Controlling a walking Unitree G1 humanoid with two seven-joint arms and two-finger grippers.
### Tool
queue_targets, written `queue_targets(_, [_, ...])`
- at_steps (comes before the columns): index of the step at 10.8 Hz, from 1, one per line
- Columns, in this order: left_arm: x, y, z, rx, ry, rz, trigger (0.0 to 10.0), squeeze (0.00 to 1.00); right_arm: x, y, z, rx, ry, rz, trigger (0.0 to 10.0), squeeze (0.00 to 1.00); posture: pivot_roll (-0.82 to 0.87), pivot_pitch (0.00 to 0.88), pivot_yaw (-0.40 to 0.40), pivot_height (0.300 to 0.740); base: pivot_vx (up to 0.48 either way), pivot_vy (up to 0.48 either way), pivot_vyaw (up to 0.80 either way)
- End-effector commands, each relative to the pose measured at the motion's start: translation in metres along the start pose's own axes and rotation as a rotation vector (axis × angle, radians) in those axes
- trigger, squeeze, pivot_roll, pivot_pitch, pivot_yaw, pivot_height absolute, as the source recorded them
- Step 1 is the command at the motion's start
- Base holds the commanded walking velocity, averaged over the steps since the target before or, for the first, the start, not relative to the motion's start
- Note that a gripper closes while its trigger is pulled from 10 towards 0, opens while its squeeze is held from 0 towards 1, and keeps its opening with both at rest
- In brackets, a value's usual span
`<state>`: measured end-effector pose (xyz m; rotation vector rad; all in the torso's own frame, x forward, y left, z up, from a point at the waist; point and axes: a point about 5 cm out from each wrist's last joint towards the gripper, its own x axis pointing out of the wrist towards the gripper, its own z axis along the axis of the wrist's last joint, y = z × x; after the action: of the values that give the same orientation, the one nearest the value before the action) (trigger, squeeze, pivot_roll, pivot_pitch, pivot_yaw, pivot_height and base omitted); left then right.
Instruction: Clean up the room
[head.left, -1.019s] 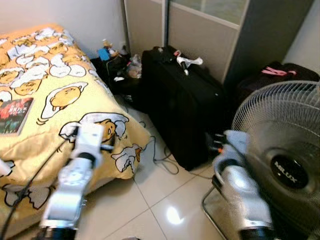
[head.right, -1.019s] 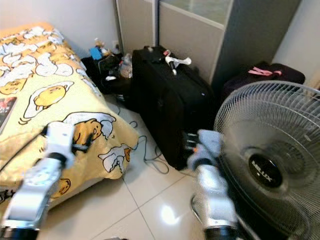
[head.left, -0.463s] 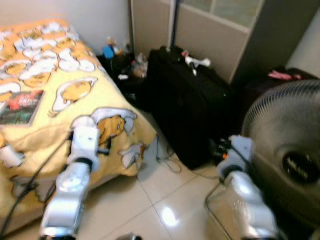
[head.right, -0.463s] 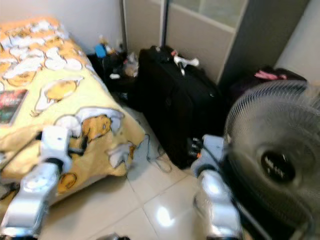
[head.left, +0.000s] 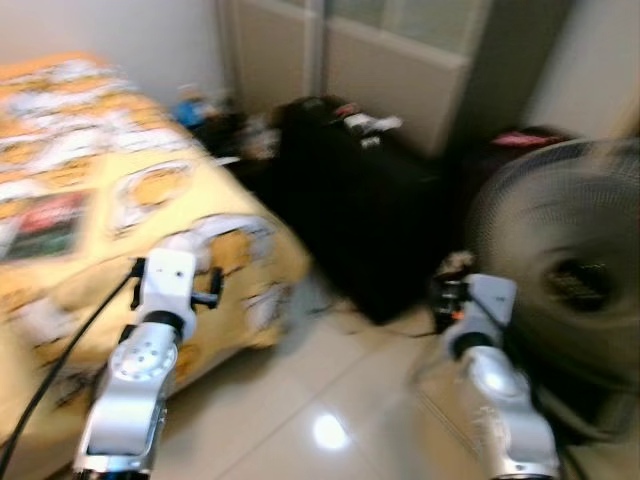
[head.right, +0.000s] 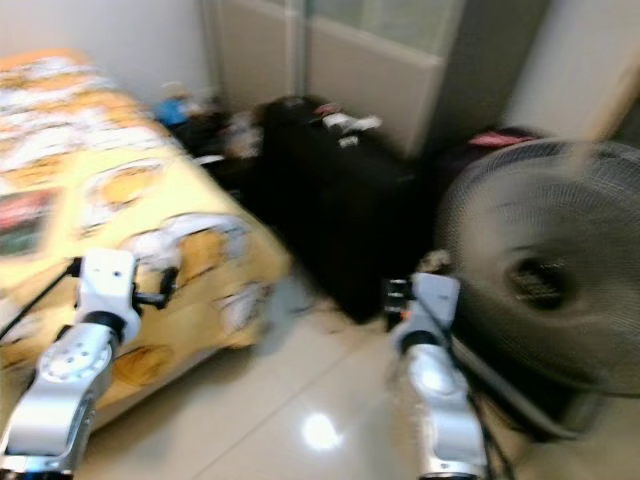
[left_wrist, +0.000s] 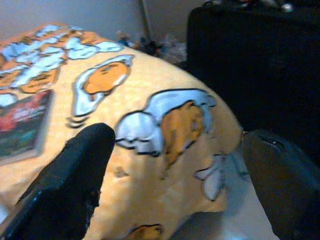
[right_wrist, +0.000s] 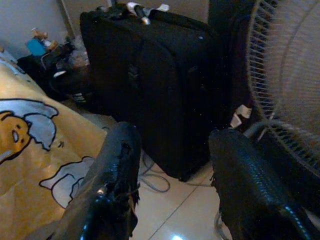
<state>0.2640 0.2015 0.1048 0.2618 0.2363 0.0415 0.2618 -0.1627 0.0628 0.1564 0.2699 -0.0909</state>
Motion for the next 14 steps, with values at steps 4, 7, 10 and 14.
queue_targets(4, [0.005,0.003,0.005,0.013,-0.005,0.007,10.0,0.00,0.006,0.007,0.004,-0.001,-0.012,-0.004,10.0,0.00,-0.02,0.000,-0.014,0.740,0.000,0.181,0.00])
queue_targets(7, [0.006,0.003,0.008,0.017,-0.013,0.009,10.0,0.00,0.009,0.008,0.009,-0.011,-0.035,0.008,10.0,0.00,-0.01,0.000,-0.014,0.740,0.000,0.240,0.00])
queue_targets(10, [0.009,0.003,0.011,0.024,-0.021,0.010,10.0,0.00,0.011,0.010,0.009,-0.017,-0.036,0.011,10.0,0.00,-0.01,0.000,-0.008,0.740,0.000,0.255,0.00])
queue_targets(14, [0.011,0.006,0.013,0.023,-0.023,0.032,10.0,0.00,0.012,0.012,0.010,-0.021,-0.036,0.019,10.0,0.00,-0.01,0.000,-0.010,0.740,0.000,0.322,0.00])
